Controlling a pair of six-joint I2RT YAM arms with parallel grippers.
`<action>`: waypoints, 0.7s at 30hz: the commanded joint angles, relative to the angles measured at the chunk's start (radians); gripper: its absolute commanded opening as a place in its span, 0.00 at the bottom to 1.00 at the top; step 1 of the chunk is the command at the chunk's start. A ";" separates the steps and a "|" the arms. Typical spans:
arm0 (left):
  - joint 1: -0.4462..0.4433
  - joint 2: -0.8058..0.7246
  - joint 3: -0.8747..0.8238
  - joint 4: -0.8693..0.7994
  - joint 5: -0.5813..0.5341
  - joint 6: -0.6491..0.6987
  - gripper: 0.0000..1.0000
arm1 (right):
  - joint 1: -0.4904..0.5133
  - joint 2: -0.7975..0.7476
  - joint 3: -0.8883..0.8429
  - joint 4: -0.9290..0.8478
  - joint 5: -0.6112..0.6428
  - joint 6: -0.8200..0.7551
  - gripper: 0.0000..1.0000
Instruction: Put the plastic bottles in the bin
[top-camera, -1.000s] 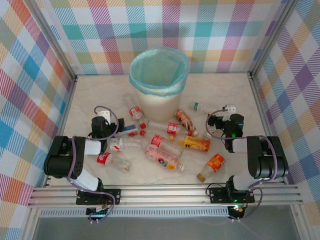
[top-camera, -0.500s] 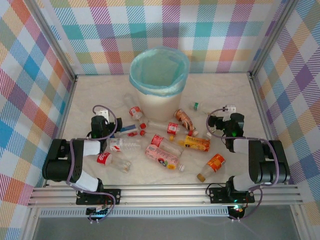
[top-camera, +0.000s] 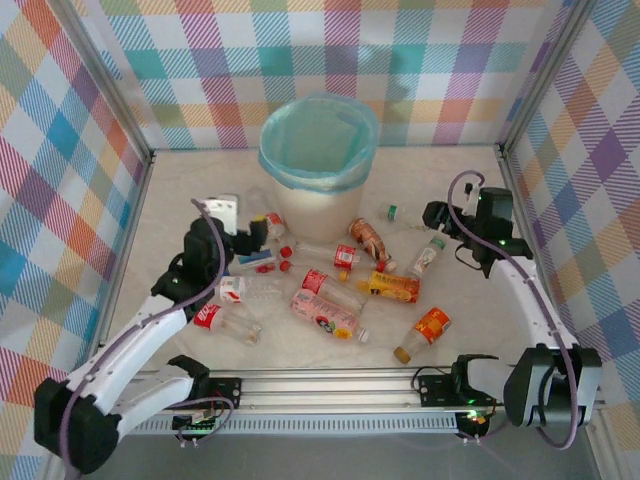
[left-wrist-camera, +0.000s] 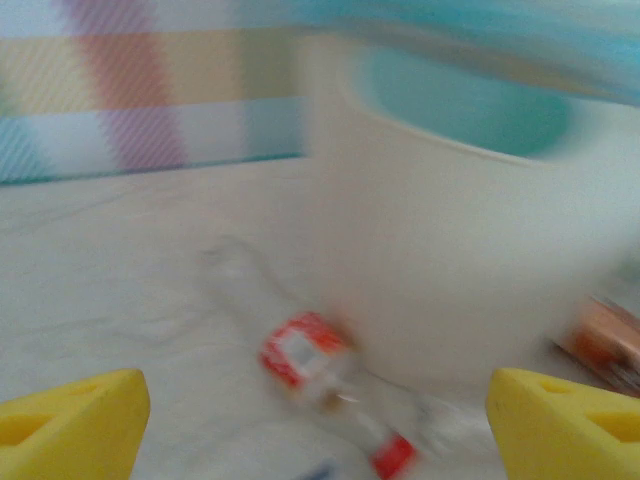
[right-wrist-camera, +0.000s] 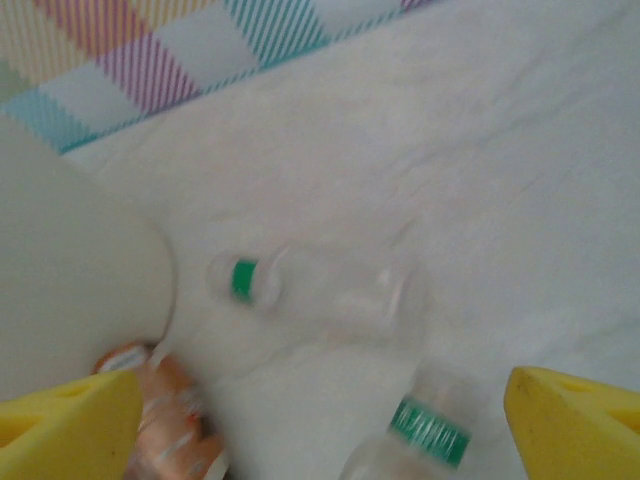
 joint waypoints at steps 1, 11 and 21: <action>-0.159 -0.052 0.067 -0.275 0.033 0.179 0.87 | 0.007 -0.042 0.050 -0.293 -0.239 0.076 0.81; -0.353 -0.021 0.082 -0.624 0.434 0.814 0.83 | 0.204 -0.112 0.132 -0.534 -0.296 0.071 0.76; -0.381 0.186 0.036 -0.506 0.442 1.010 0.84 | 0.259 -0.175 0.117 -0.542 -0.249 0.124 0.76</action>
